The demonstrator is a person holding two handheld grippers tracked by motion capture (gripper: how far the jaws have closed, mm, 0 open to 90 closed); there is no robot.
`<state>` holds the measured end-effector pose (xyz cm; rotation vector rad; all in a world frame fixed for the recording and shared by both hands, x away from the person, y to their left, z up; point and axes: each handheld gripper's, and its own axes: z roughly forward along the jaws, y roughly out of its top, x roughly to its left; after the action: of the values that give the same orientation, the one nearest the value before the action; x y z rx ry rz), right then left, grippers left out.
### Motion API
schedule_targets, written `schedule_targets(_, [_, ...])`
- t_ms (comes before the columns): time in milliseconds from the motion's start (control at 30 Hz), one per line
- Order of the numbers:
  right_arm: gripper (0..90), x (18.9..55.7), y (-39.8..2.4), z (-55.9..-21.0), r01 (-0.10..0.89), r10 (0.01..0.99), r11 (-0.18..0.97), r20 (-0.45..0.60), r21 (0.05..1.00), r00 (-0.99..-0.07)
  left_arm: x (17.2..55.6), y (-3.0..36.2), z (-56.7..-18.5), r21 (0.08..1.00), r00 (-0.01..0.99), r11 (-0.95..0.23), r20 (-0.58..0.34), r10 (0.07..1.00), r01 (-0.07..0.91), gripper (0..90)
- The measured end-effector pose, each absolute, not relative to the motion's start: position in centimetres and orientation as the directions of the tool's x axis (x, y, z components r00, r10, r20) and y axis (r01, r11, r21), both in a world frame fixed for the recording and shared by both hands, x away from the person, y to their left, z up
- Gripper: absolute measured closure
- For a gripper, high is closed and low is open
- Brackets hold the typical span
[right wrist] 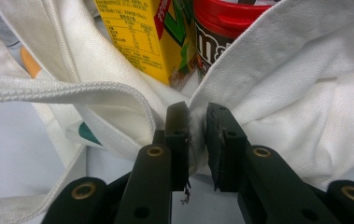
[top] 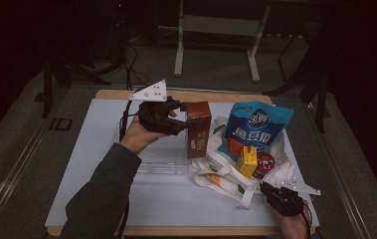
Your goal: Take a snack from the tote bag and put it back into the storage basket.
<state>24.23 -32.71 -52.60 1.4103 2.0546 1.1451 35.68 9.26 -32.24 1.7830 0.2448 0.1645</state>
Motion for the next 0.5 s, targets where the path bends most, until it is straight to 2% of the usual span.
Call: schedule_targets(500, [78.7, 24.2, -32.8, -52.6, 0.578, 0.902, 0.155, 0.124, 0.801, -0.413, 35.9, 12.0, -33.1, 0.972, 0.957, -0.218, -0.024, 0.287, 0.089, 43.1])
